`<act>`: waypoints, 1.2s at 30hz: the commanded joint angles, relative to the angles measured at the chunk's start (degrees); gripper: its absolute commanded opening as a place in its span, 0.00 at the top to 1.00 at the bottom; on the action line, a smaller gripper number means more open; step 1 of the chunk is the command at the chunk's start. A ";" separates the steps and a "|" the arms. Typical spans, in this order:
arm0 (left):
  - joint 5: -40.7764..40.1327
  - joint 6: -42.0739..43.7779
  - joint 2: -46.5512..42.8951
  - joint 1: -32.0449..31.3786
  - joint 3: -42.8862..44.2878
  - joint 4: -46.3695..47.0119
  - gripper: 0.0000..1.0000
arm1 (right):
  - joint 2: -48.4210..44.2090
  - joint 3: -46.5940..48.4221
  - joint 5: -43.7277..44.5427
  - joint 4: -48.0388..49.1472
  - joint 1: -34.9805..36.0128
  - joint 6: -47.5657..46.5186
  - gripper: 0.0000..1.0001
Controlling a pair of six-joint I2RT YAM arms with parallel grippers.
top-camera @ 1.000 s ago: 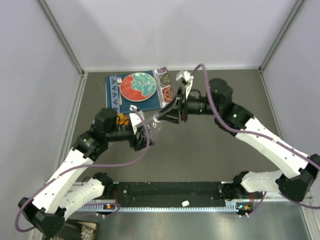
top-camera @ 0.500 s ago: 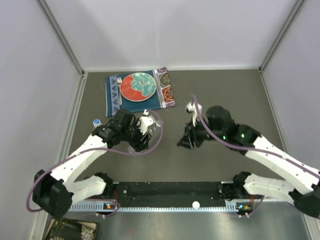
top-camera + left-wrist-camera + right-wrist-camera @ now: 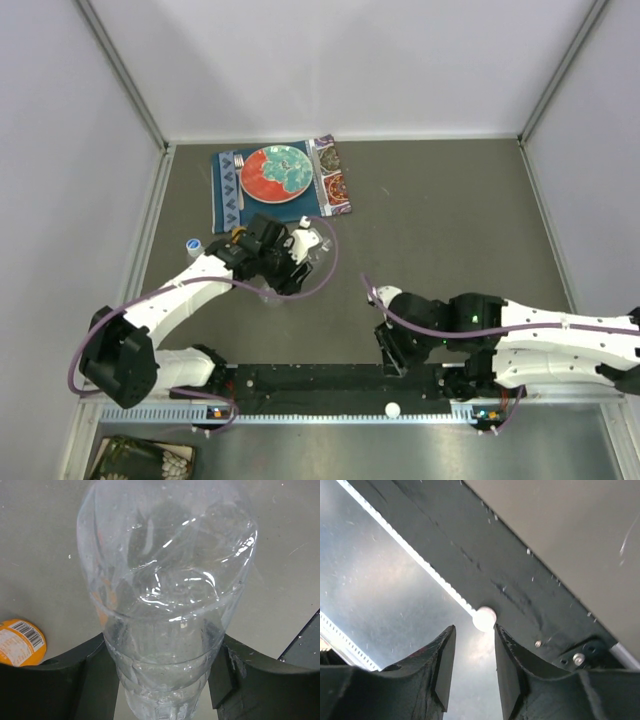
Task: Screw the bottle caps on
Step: Pick up the bottle cap from the center of the board.
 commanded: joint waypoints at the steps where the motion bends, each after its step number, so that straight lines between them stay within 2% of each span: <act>1: -0.21 -0.97 -1.19 -0.49 2.47 2.45 0.68 | -0.44 -2.41 4.18 -4.77 7.70 13.28 0.65; 8: 1.20 -1.23 -3.12 -0.58 2.82 0.96 0.68 | 2.55 -7.69 6.55 -1.69 18.08 22.69 0.67; 11: 1.37 -1.67 -3.65 -0.58 3.17 0.87 0.68 | 4.83 -8.66 9.00 -0.55 19.67 24.01 0.68; 17: 2.16 -1.93 -4.62 -0.58 3.52 0.43 0.67 | 5.63 -11.99 11.65 4.90 20.20 25.86 0.70; 29: 1.64 -1.49 -4.80 -0.58 4.40 -0.01 0.67 | 10.28 -16.65 7.79 15.09 22.13 25.42 0.74; 36: 1.99 -1.84 -4.44 -0.58 5.81 -0.36 0.67 | 11.70 -17.63 6.82 15.63 23.72 26.04 0.78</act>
